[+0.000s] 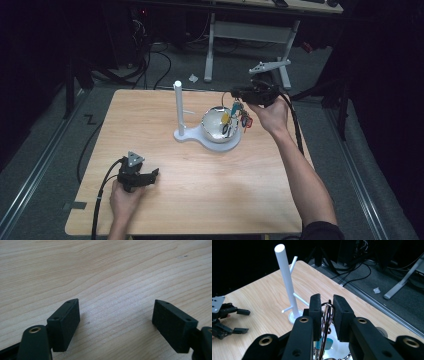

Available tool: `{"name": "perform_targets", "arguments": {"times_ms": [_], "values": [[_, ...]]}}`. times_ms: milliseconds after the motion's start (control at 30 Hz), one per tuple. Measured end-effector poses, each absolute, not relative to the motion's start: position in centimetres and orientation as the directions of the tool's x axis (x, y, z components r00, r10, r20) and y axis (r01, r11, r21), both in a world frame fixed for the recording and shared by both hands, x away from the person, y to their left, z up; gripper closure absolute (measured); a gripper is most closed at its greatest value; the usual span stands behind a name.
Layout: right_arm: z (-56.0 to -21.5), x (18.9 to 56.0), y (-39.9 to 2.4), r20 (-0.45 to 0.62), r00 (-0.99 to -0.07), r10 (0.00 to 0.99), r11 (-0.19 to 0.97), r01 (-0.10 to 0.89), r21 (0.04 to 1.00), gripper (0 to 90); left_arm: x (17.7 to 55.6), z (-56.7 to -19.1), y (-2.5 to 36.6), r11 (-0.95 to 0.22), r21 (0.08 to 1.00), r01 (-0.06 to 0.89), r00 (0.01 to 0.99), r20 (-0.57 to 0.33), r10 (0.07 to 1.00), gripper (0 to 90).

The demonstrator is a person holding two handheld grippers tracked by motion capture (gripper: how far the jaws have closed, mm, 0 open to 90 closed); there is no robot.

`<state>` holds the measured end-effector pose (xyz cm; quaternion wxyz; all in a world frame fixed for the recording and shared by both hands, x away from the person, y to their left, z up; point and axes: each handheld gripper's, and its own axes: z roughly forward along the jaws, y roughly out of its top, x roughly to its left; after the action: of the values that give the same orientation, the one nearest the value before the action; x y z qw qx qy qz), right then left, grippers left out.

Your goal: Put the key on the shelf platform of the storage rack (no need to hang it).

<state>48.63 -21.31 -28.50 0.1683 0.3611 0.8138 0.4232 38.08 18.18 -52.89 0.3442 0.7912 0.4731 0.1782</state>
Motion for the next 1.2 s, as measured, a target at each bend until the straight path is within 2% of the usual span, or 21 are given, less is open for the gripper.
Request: {"name": "perform_targets", "arguments": {"times_ms": [500,1200], "values": [[-30.4,50.9,-19.9,0.031,-0.659,0.751,0.387,0.479,0.788,78.8,38.1,-52.9,18.2,-0.316,0.713,0.626,0.49,-0.044,0.871,22.7],[-32.3,52.1,-18.2,0.052,-0.659,0.75,0.391,0.506,0.769,78.7,38.1,-52.9,18.2,-0.318,0.713,0.625,0.491,-0.042,0.87,22.7]]}}
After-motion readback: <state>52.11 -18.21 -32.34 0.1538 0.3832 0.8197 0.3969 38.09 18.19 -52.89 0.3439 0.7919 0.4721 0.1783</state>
